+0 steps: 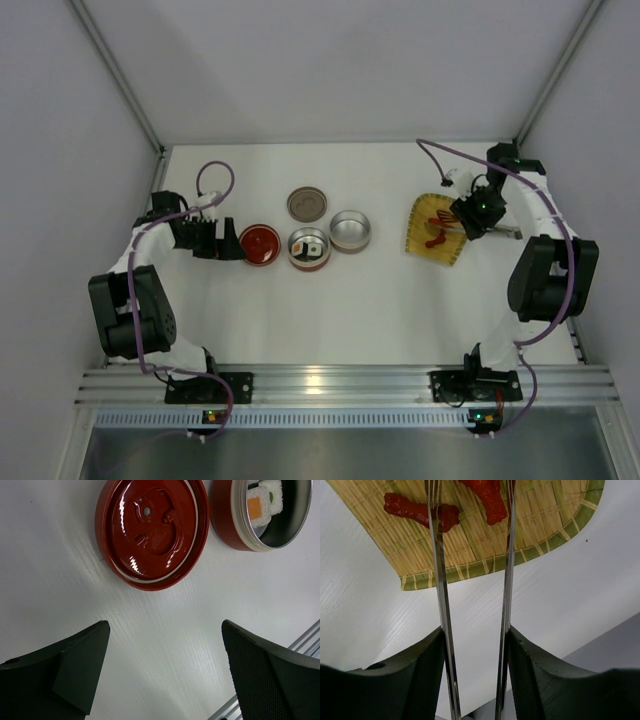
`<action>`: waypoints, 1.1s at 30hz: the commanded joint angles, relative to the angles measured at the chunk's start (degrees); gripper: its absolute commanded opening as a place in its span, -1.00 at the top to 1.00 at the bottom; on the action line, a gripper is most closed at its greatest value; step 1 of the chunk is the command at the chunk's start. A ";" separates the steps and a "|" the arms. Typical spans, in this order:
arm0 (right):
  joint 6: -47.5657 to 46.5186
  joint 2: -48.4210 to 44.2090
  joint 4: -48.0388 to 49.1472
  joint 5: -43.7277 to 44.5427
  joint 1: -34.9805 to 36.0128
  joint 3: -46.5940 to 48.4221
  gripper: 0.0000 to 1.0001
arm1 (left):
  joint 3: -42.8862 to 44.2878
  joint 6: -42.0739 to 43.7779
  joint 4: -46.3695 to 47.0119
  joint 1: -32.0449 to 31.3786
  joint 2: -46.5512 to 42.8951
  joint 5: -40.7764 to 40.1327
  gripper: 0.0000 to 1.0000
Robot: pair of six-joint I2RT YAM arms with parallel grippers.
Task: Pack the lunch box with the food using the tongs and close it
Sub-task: Pick up the fake food from the plate.
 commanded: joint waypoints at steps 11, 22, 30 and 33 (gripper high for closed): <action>-1.65 0.45 -2.42 -1.88 -0.50 2.34 0.21 | 1.24 -0.55 1.24 0.47 1.31 2.62 -0.96; 0.98 -0.87 -5.75 -5.31 -0.24 12.01 0.51 | 0.80 -1.08 1.76 0.47 0.79 3.06 -0.96; 5.28 -2.54 -8.49 -8.21 7.03 16.85 0.54 | 0.63 -0.99 1.77 0.47 0.26 3.06 -0.96; 8.62 -4.12 -6.56 -8.30 13.62 15.62 0.54 | 0.71 -1.08 1.85 0.38 0.08 3.24 -0.96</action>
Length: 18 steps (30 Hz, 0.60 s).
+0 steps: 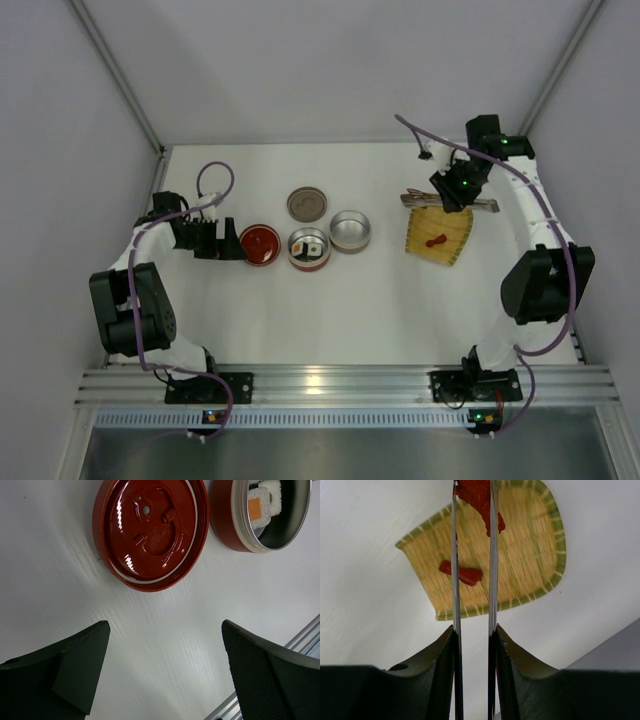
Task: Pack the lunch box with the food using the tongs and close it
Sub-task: Place the fake food in the packing box.
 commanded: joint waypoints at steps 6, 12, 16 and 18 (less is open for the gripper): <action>10.28 -2.13 5.22 -3.35 15.85 0.53 0.53 | 0.45 0.17 1.50 0.47 -1.45 2.21 -0.96; 12.83 0.51 8.84 -3.71 20.68 -0.61 0.53 | -0.78 0.96 1.41 0.47 -2.77 1.51 -0.96; 13.45 2.27 9.01 -3.89 22.54 0.01 0.53 | -1.13 1.31 1.50 0.47 -2.59 1.15 -0.96; 13.71 2.80 9.28 -3.97 23.41 -0.17 0.53 | -1.48 1.31 1.76 0.47 -2.50 1.15 -0.96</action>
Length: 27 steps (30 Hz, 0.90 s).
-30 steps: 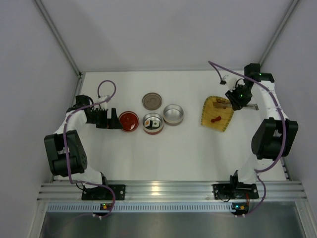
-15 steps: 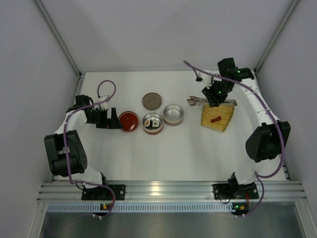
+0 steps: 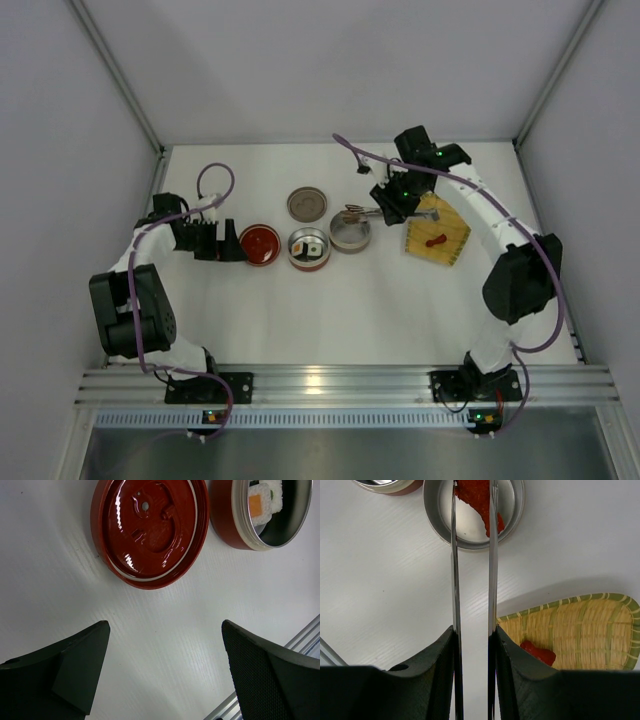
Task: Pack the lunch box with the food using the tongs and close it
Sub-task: Place the fake food in the packing box.
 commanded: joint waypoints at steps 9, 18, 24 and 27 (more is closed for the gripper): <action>2.11 2.68 5.00 -2.43 3.25 -2.78 0.46 | -1.44 1.55 2.05 0.47 -1.69 0.85 -0.96; 2.37 2.06 4.47 -3.57 3.69 -4.28 0.10 | -1.53 1.73 1.88 0.47 -1.96 0.76 -0.96; 2.72 0.66 2.81 -3.75 3.78 -2.17 0.00 | -1.35 1.64 1.61 0.38 -2.40 0.76 -0.96; 2.55 -0.75 1.93 -3.40 3.69 -1.21 0.01 | -1.27 1.73 1.26 0.47 -2.66 0.76 -0.96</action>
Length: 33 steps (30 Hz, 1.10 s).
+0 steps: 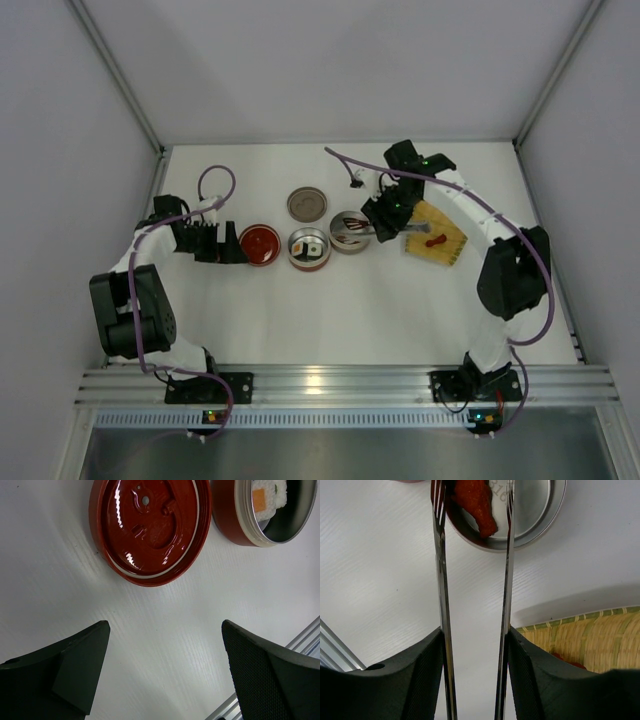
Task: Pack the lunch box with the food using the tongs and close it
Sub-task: Place the fake food in the packing box, then pick up the fake food from the plate.
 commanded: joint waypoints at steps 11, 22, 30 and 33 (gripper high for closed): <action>-14.10 -13.54 -10.12 -1.03 -14.67 2.38 0.14 | 0.24 1.64 0.23 0.47 -3.17 0.80 -0.96; -43.10 -12.50 -24.19 -2.53 -35.09 -0.97 0.15 | 1.47 0.68 0.14 0.47 -1.41 2.12 -0.96; -48.39 -9.15 -25.78 0.02 -36.86 -0.08 0.15 | 2.00 0.50 -0.38 0.47 -0.62 1.68 -0.96; -49.45 -8.71 -24.46 1.34 -36.94 -1.57 0.15 | 2.44 0.76 -0.65 0.47 -0.97 0.98 -0.96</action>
